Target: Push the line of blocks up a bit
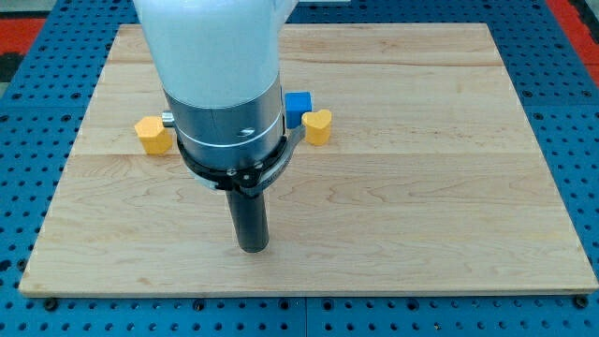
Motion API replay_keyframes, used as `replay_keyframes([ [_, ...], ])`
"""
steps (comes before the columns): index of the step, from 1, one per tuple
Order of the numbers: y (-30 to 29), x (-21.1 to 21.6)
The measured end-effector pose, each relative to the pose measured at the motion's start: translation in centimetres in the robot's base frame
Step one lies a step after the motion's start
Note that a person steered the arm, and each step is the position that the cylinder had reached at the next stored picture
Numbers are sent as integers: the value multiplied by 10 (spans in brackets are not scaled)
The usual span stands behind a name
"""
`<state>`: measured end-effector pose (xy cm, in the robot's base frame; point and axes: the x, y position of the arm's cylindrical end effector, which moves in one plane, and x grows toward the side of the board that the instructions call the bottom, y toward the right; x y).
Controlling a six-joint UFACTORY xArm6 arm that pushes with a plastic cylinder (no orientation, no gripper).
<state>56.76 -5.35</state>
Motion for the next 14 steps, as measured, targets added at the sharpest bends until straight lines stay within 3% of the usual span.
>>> replay_keyframes([
  [3,-7,1],
  [4,-38,6],
  [5,-107,4],
  [9,-103,11],
  [11,-116,-62],
  [12,-15,-63],
  [14,-25,-137],
])
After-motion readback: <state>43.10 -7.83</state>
